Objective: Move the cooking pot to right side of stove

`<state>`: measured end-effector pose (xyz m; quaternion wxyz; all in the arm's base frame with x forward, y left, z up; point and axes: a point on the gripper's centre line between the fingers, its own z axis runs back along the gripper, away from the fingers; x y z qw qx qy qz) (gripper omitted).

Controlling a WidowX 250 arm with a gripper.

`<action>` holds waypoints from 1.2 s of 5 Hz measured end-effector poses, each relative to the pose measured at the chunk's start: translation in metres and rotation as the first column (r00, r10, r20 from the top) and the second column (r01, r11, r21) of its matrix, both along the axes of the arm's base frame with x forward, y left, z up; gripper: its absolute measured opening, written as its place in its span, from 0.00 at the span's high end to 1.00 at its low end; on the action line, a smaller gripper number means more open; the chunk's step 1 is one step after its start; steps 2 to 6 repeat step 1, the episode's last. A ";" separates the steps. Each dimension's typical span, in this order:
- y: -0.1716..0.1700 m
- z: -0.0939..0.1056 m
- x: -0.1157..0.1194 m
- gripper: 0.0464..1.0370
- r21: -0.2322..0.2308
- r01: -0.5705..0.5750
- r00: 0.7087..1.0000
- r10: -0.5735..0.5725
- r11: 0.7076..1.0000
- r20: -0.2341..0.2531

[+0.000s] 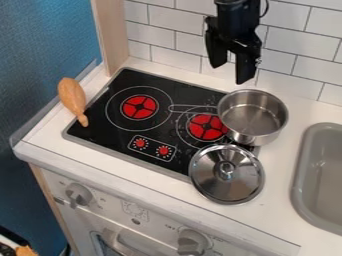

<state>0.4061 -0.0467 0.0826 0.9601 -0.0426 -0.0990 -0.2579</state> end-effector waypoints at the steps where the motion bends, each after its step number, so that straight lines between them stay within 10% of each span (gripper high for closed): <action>1: 0.000 0.000 0.000 0.04 0.000 0.000 1.000 0.000 1.000 0.000; 6: 0.000 0.000 0.000 0.04 0.000 0.000 1.000 0.000 1.000 0.000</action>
